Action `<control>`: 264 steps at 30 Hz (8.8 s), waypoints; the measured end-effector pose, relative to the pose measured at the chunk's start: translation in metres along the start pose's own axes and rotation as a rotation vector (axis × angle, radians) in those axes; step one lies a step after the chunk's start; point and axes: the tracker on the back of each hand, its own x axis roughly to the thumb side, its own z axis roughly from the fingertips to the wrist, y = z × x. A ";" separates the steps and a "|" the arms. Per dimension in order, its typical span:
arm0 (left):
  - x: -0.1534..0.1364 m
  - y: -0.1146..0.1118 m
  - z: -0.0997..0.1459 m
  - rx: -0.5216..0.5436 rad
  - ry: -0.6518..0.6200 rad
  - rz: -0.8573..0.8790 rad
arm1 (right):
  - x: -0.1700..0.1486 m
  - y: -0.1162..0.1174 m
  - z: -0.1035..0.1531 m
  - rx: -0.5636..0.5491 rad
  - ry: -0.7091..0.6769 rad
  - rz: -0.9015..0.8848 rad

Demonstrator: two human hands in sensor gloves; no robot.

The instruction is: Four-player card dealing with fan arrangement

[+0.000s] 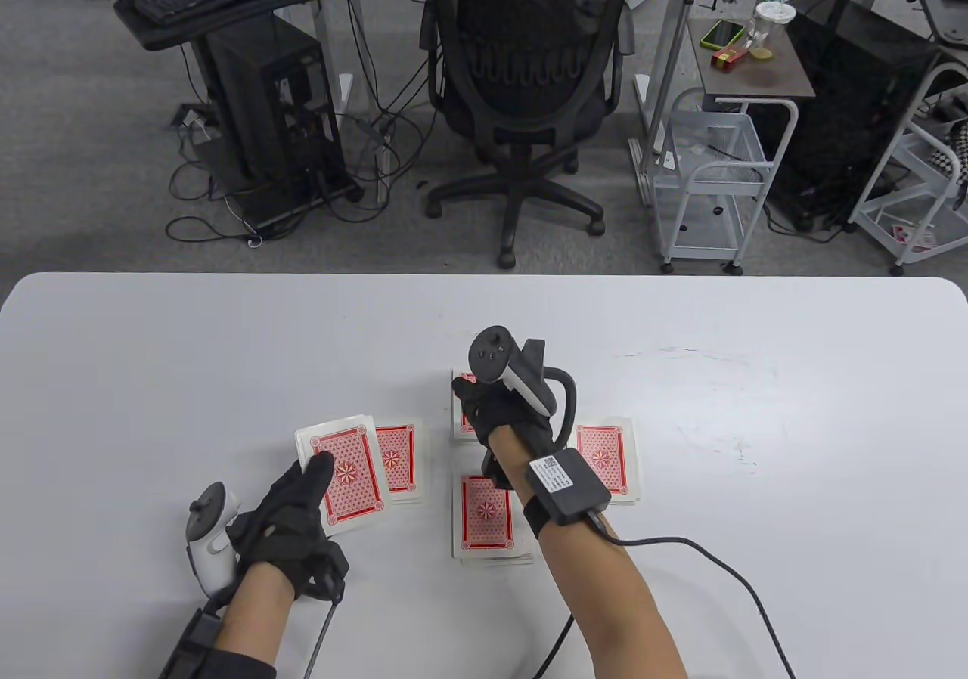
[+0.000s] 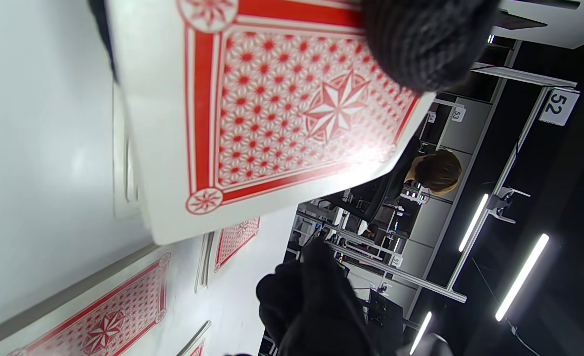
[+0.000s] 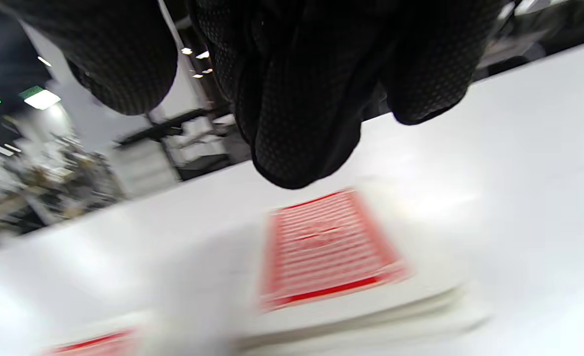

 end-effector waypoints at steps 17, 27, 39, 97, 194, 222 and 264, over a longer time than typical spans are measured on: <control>0.002 -0.017 0.013 -0.054 -0.049 0.036 | 0.030 0.049 0.082 0.099 -0.236 -0.494; 0.003 -0.023 0.012 -0.126 -0.061 0.084 | -0.009 0.024 0.083 0.151 -0.148 -0.668; 0.002 -0.019 0.011 -0.102 -0.032 0.064 | -0.139 -0.065 0.074 -0.051 0.219 -0.225; 0.004 -0.031 0.018 -0.107 -0.044 -0.029 | -0.052 0.025 0.111 0.035 -0.048 -0.654; 0.009 -0.078 0.011 -0.132 -0.249 -1.010 | -0.011 0.050 0.118 0.250 -0.005 0.249; -0.006 -0.093 0.012 -0.131 -0.269 -1.256 | -0.006 0.102 0.117 0.388 0.088 0.361; -0.019 -0.081 0.009 -0.420 -0.135 -0.038 | 0.049 0.045 0.163 -0.168 -0.481 0.297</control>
